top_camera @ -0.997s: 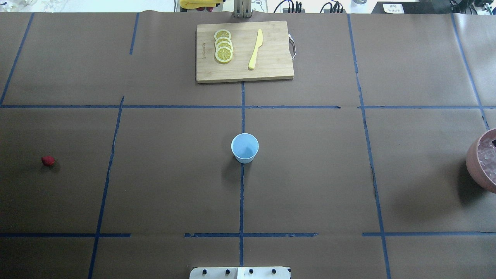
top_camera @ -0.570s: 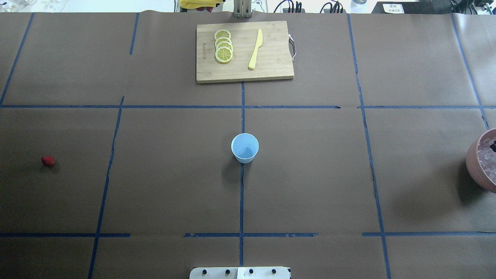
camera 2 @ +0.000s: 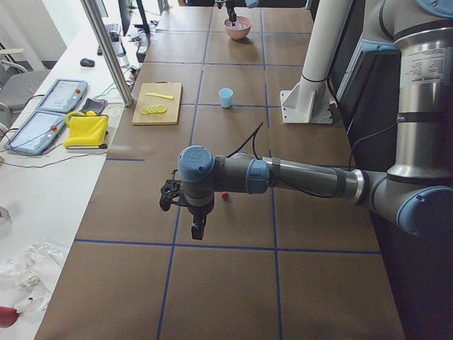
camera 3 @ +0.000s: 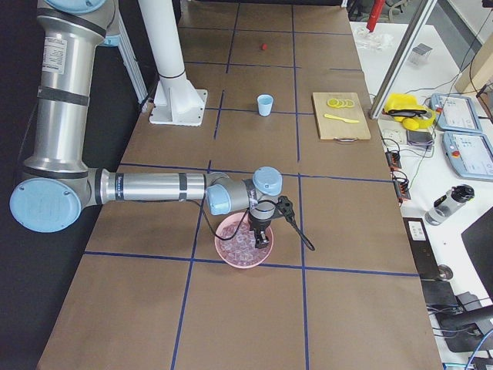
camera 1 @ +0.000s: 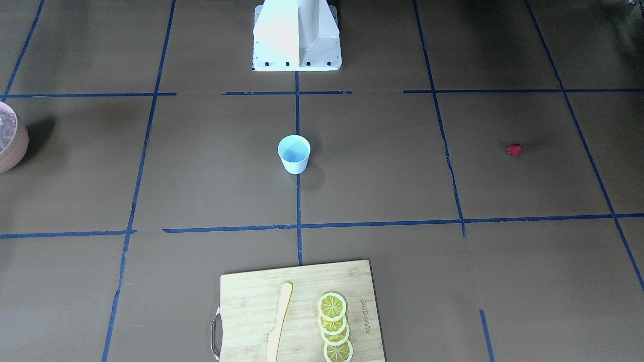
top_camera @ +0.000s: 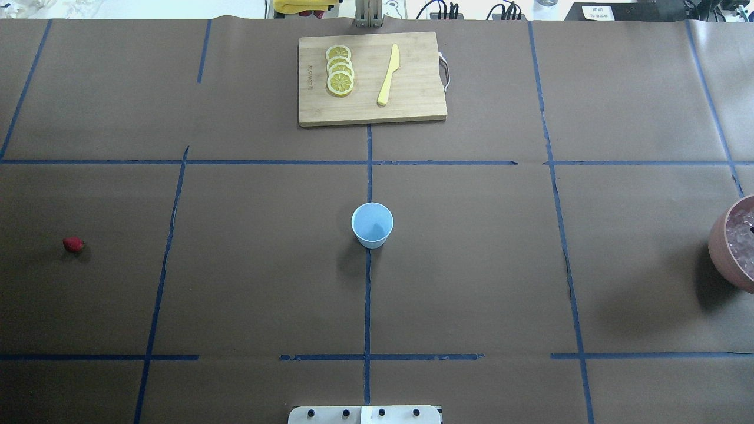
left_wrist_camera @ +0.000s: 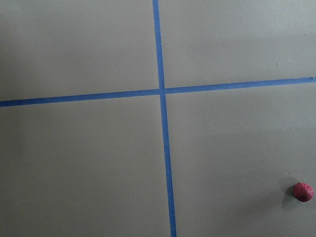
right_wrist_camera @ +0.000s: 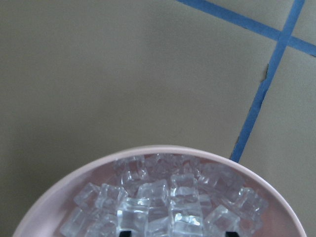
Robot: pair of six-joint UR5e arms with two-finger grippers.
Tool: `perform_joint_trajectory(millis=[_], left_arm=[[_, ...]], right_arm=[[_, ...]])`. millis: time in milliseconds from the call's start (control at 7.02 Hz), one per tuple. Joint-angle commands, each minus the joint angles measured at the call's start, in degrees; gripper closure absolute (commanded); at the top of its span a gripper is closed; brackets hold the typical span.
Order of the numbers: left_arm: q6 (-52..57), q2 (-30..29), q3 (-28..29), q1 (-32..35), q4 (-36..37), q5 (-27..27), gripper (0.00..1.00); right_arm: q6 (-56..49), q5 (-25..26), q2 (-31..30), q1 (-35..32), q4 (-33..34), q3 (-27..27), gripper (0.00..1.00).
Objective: Put ice and strawberries in cup
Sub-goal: 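Lift the held ice cube up out of the pink bowl with the right gripper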
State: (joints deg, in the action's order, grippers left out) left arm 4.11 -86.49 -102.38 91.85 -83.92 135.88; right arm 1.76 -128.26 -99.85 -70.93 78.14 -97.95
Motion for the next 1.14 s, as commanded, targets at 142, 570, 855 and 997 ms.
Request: perform_joint_trajectory(millis=[142,570,855,997], left_arm=[[-0.15,0.0,-0.89,0.0,0.25,1.05,0.0],[-0.15,0.0,-0.98,0.0,0.25,2.02,0.0],[-0.15,0.09,-1.07,0.0,0.34,2.02,0.0],[-0.15,0.09,-1.07,0.0,0.43,2.11,0.0]], right_arm=[[0.0,0.03,-0.17,0.0,0.0,0.3,0.33],[0.0,0.2,0.09,0.0,0.0,1.0,0.39],[0.0,0.11,0.27,0.0,0.0,0.92,0.71],[0.0,0.11,0.27,0.0,-0.09,0.92,0.91]])
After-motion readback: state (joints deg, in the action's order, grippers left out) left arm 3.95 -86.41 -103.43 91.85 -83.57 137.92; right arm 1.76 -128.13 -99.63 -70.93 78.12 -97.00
